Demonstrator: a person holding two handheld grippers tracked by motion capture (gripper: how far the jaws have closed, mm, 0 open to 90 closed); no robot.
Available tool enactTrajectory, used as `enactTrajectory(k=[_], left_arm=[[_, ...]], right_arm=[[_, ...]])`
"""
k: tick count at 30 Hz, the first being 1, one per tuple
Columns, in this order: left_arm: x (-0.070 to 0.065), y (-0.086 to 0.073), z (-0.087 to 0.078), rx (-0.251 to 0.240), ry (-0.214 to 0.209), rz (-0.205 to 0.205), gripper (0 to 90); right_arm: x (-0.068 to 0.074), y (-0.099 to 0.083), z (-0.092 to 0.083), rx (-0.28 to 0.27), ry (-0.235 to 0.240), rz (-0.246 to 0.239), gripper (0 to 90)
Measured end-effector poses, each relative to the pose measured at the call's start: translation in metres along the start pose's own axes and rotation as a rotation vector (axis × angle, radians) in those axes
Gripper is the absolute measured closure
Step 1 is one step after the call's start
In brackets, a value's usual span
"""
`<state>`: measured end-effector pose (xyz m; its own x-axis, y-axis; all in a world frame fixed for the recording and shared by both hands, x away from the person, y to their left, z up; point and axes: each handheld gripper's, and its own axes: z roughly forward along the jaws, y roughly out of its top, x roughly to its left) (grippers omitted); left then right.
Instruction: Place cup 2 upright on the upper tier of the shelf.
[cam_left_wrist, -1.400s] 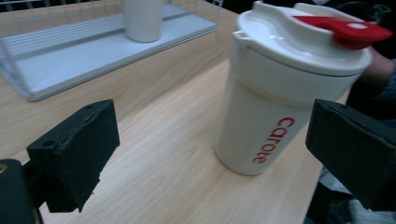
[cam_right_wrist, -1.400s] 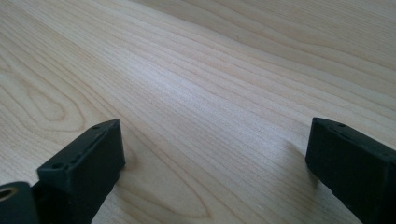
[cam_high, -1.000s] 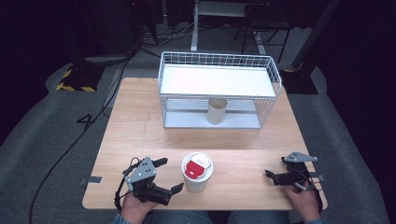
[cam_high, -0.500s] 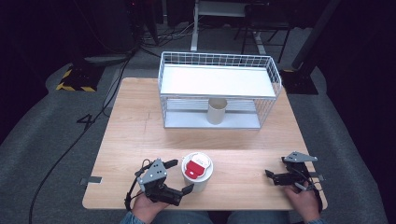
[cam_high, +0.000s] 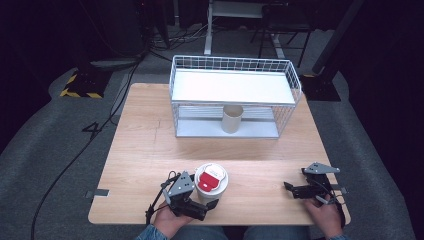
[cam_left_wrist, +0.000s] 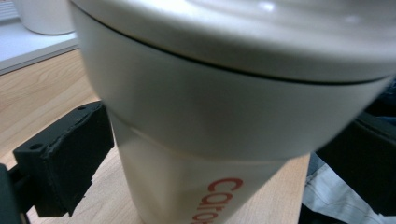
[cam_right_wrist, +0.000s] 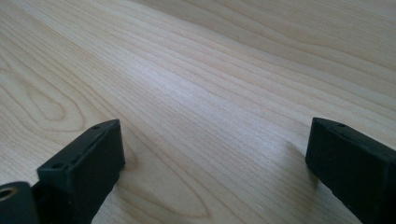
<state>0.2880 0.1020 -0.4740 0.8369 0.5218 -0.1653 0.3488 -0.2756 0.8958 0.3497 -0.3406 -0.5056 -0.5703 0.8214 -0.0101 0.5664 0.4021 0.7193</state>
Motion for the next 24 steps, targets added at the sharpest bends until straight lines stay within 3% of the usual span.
enactTrajectory(k=[7, 11, 15, 17, 24], left_arm=[[-0.001, -0.002, 0.005, -0.012, 0.034, 0.005, 0.0], [-0.002, -0.004, 0.009, -0.027, 0.038, -0.015, 0.0], [-0.003, -0.006, 0.013, -0.011, 0.046, 0.013, 2.3], [-0.004, -0.006, 0.013, -0.017, 0.067, 0.018, 10.0], [-0.005, -0.007, 0.014, -0.025, 0.081, 0.032, 12.3]], right_arm=[[0.0, 0.0, 0.0, 0.0, 0.0, 0.0, 4.6], [0.0, 0.0, 0.0, 0.0, 0.0, 0.0, 4.6], [0.0, 0.0, 0.0, 0.0, 0.0, 0.0, 4.6], [0.0, 0.0, 0.0, 0.0, 0.0, 0.0, 4.6], [0.0, 0.0, 0.0, 0.0, 0.0, 0.0, 4.6]])
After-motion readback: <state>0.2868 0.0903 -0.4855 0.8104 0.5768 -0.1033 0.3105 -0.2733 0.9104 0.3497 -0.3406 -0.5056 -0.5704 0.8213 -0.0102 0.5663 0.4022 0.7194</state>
